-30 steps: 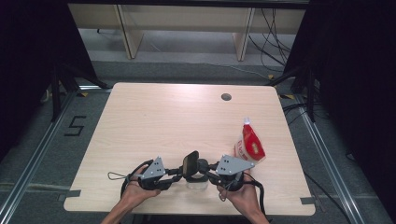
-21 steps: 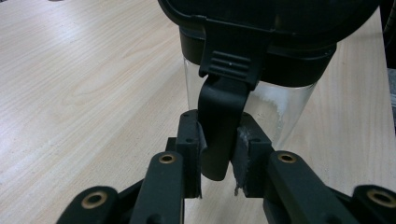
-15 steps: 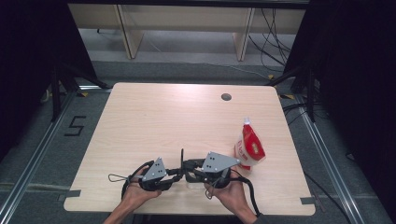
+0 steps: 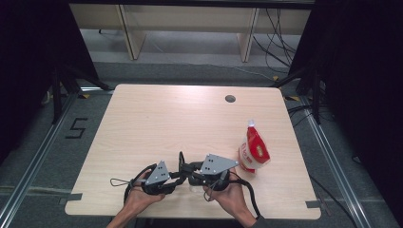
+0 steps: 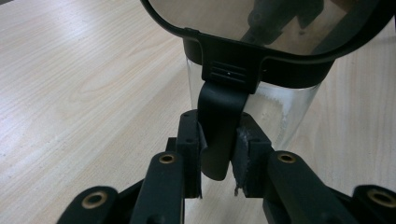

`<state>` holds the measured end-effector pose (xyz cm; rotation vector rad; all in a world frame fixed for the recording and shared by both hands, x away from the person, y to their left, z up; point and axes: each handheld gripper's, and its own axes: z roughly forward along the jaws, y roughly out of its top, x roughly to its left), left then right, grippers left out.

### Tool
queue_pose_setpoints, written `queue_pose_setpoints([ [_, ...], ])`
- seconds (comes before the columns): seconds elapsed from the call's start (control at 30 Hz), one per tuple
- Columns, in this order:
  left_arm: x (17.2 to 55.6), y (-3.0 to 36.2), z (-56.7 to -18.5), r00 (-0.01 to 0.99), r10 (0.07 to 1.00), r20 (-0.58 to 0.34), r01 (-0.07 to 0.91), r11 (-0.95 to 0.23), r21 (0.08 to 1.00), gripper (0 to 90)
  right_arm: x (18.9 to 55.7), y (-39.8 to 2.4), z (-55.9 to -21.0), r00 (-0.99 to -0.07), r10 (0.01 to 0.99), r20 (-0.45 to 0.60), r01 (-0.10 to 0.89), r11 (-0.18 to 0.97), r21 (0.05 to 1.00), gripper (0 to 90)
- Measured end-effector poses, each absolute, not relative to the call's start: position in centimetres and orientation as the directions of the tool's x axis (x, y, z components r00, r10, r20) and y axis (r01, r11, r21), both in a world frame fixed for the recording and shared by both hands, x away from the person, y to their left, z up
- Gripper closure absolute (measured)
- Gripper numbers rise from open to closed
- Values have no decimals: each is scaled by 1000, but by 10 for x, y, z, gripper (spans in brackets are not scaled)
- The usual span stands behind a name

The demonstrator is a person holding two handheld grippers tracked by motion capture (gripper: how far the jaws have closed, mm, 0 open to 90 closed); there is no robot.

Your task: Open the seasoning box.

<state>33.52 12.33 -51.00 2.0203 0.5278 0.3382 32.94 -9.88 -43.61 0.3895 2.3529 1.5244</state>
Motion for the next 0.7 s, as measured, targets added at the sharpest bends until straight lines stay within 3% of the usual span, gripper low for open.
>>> queue_pose_setpoints([
  [0.27,335,127,-510,860,511,7,257,-444,859,542,329,-111,-438,-903,419,-92,80,376,923,780],
  [0.57,323,139,-505,854,519,-43,305,-432,849,338,313,-149,-444,-866,496,-69,127,351,928,563],
  [0.7,316,144,-503,845,531,-55,321,-422,848,309,305,-163,-450,-858,510,-59,145,350,925,537],
])
